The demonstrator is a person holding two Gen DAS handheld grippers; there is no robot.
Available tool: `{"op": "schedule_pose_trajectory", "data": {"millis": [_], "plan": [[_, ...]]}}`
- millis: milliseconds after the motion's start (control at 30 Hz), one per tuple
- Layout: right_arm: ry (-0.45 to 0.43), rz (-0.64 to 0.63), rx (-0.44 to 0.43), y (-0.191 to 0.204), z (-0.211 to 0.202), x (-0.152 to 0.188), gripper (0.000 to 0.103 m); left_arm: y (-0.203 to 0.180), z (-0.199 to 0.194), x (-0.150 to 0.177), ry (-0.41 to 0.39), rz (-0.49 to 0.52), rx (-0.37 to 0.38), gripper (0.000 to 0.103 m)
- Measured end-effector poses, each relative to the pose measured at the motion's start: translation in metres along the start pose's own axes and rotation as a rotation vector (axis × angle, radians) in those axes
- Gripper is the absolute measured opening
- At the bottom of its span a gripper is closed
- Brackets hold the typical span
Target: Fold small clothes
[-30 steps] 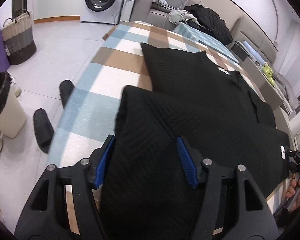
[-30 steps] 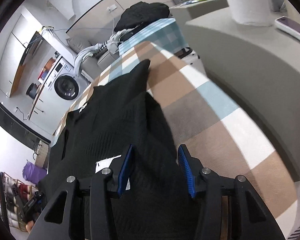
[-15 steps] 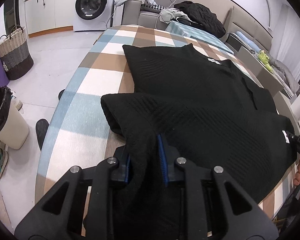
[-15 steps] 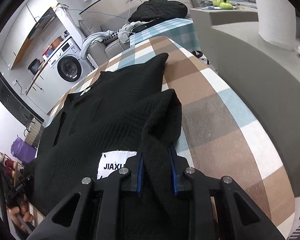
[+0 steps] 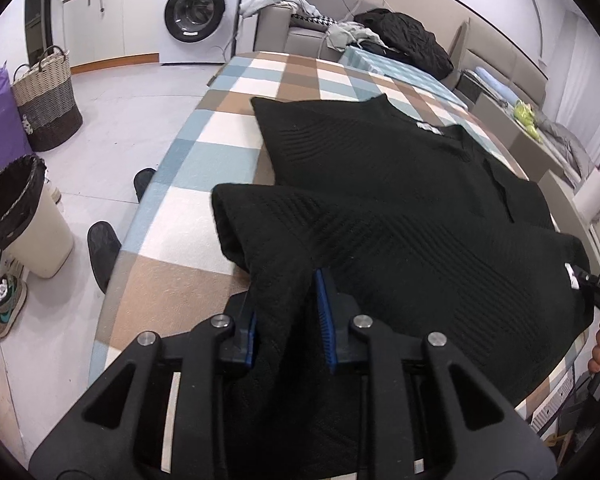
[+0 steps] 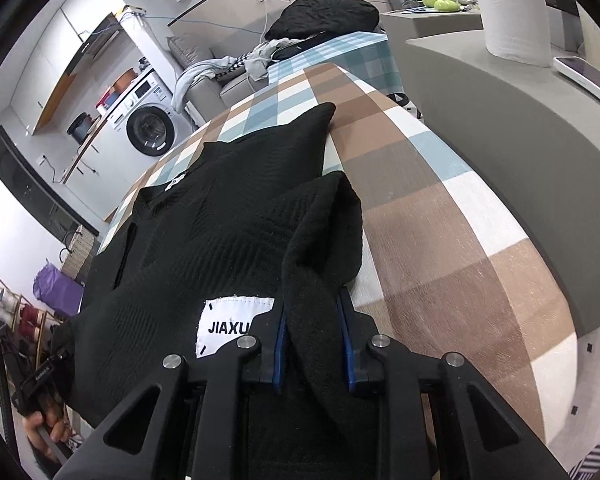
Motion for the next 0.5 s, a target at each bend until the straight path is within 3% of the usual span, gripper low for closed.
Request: {"op": "schedule_pose_trajectory", "data": {"millis": [233,500], "plan": [[-0.042,0.038,-0.016,-0.016,-0.018,-0.003,0.028,0.013,-0.022,-0.004,-0.057,-0.048,-0.003,0.022],[-0.117,0.013,-0.077,-0.003,-0.037,0.001,0.028,-0.002,-0.043,0.014,-0.058,-0.008,0.040,0.022]]}}
Point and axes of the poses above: each gripper's, at about its wrist camera, not at the fingertips, and z roughly the way its jaws point, y to its left, x to its underside, the point moved 7 cm from there along z, roughly the way its jaws point, and after that the axes turned 8 degrees about x, right-handed, at the moved point
